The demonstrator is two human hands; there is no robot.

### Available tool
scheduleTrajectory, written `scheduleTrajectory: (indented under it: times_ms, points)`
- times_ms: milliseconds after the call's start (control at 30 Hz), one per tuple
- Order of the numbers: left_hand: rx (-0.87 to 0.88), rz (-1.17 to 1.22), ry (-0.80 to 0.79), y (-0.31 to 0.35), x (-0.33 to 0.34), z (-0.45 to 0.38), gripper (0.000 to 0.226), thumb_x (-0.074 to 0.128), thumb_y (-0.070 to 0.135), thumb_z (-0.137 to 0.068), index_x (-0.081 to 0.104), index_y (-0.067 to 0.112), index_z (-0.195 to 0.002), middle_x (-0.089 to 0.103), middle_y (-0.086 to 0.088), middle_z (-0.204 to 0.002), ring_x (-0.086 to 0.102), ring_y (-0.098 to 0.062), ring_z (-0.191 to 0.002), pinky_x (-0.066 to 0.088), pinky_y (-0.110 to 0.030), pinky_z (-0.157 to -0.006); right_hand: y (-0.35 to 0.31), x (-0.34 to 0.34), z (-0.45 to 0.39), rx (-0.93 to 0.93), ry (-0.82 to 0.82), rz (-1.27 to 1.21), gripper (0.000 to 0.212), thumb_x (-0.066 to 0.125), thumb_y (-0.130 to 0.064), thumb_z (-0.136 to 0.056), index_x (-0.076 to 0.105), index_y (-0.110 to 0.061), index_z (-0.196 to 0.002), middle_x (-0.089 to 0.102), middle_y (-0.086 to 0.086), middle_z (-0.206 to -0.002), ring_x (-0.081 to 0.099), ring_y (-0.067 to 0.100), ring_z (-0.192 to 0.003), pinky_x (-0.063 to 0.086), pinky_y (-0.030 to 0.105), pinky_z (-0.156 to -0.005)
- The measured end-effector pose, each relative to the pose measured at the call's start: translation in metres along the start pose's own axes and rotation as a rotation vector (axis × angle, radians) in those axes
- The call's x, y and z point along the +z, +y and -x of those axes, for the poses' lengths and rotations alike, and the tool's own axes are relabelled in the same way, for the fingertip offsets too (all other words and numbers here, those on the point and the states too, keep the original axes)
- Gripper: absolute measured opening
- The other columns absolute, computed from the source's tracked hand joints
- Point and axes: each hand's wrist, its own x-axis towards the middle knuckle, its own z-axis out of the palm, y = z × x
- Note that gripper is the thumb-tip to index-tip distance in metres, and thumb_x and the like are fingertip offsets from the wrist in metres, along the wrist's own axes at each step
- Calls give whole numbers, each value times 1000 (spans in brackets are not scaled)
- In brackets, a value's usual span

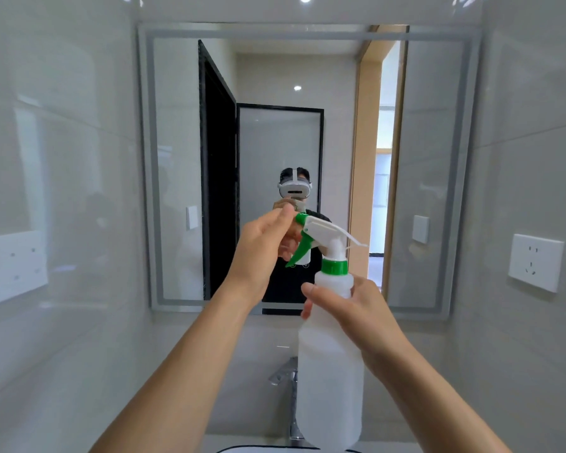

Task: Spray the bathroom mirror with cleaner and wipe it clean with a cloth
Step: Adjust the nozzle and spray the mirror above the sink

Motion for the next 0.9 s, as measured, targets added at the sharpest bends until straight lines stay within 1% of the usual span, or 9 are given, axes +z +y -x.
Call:
scheduleTrajectory:
  times_ms: [100, 233, 333, 533, 600, 667, 733, 800, 900]
  points:
    - [51, -89, -12, -9, -4, 6, 25, 52, 24, -103, 72, 9, -102, 66, -11, -89, 56, -17, -80, 47, -31, -73, 0, 1, -1, -2, 11, 2, 18, 75, -23, -85, 67, -6, -83, 75, 13, -76, 68, 19, -66, 57, 40, -70]
    - [82, -99, 36, -8, -1, 7, 20, 51, 22, -103, 71, 17, -101, 71, -3, -93, 63, -16, -86, 51, -34, -79, 1, 3, -2, -1, 10, 13, 20, 75, -22, -85, 67, -3, -85, 75, 12, -76, 69, 19, -66, 58, 39, -71]
    - [82, -78, 23, -3, 4, 6, 22, 49, 21, -104, 66, 20, -91, 67, 5, -86, 60, -12, -80, 48, -32, -76, 2, 4, -1, 7, -1, -3, 22, 75, -21, -85, 67, 0, -85, 75, 14, -76, 68, 19, -65, 56, 37, -69]
    - [27, -17, 29, 0, 12, 6, 33, 49, 30, -104, 55, 16, -75, 55, 7, -68, 50, -9, -65, 43, -41, -79, 4, 3, 1, 11, 1, -2, 22, 75, -22, -85, 66, -2, -86, 74, 14, -77, 68, 18, -65, 56, 36, -68]
    - [-2, -16, -3, 0, 13, 10, 32, 44, 36, -105, 64, 20, -86, 64, -4, -81, 60, -19, -78, 48, -41, -85, 4, 1, 0, 13, 22, 4, 24, 76, -24, -85, 67, -2, -86, 74, 13, -76, 67, 16, -62, 55, 33, -65]
    - [-51, -35, -68, -6, 12, 17, 32, 40, 40, -105, 67, 23, -111, 73, -1, -107, 68, -19, -101, 52, -40, -95, 3, 0, -2, 29, 62, -15, 25, 77, -27, -84, 69, -3, -85, 74, 13, -77, 66, 14, -61, 54, 31, -63]
    - [-79, -103, -147, -15, 10, 27, 33, 42, 48, -103, 60, 36, -128, 69, 12, -123, 65, -10, -114, 51, -42, -101, 3, -2, -6, 40, 100, -37, 21, 78, -30, -83, 71, -9, -83, 75, 11, -78, 68, 13, -62, 54, 30, -62]
    - [-127, -133, -230, -21, 12, 35, 38, 45, 50, -96, 51, 51, -133, 62, 19, -131, 60, -7, -120, 47, -44, -105, 2, -3, -11, 44, 127, -74, 17, 79, -30, -83, 73, -14, -85, 76, 9, -79, 70, 13, -65, 55, 28, -61]
    - [-201, -111, -303, -25, 12, 39, 55, 51, 45, -90, 38, 56, -142, 58, 17, -137, 57, -13, -125, 42, -51, -111, 3, -4, -19, 46, 150, -101, 10, 79, -25, -82, 75, -17, -87, 77, 6, -80, 73, 18, -71, 57, 32, -64]
